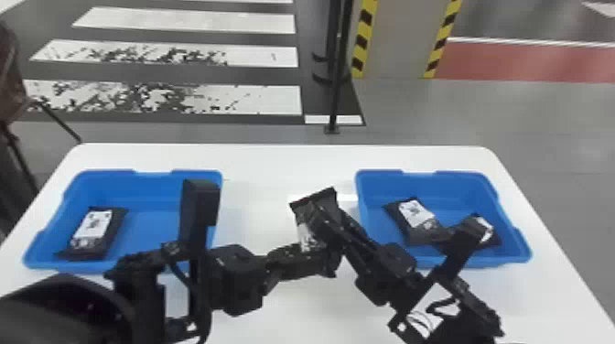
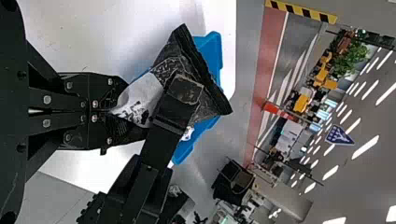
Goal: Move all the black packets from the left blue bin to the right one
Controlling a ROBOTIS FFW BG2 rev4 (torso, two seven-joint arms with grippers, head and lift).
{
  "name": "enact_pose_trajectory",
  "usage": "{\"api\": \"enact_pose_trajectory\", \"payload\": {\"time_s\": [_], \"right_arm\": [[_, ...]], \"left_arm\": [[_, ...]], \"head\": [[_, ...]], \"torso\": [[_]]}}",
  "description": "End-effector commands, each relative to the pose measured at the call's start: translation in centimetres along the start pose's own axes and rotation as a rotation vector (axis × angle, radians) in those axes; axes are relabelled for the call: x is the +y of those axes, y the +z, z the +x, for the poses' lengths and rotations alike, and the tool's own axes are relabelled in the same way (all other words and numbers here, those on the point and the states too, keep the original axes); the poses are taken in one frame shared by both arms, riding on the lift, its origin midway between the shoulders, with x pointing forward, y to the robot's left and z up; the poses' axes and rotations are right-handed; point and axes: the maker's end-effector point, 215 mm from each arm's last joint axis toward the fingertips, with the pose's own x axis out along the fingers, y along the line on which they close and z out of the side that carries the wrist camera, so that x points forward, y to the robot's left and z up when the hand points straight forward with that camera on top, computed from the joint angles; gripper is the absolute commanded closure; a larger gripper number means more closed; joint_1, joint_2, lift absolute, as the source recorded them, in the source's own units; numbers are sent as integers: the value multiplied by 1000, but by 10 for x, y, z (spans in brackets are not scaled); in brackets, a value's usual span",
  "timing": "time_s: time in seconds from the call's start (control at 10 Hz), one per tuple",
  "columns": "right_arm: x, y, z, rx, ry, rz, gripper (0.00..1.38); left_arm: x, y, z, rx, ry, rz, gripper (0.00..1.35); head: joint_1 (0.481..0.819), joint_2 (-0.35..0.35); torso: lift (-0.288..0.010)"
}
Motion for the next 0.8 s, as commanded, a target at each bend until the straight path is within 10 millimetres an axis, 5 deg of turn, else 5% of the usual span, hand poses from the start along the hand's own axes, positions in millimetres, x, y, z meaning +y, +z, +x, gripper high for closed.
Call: {"api": "enact_pose_trajectory", "payload": {"time_s": [0.0, 0.2, 0.4, 0.7], "right_arm": [[0, 5, 1, -11, 2, 0, 1276], [-21, 18, -4, -27, -33, -24, 1276], [-72, 51, -18, -47, -124, -116, 1276], [-157, 74, -27, -9, -276, -224, 1276]], "left_arm": [[-1, 4, -1, -25, -5, -10, 981], [12, 1, -10, -41, 29, -33, 160], [13, 10, -22, -108, 30, -53, 134], [24, 39, -88, -261, 169, -19, 150]], "head": [[695, -68], [695, -69], [695, -82], [695, -141]], "torso": [[-140], [-140], [-140], [-140]]}}
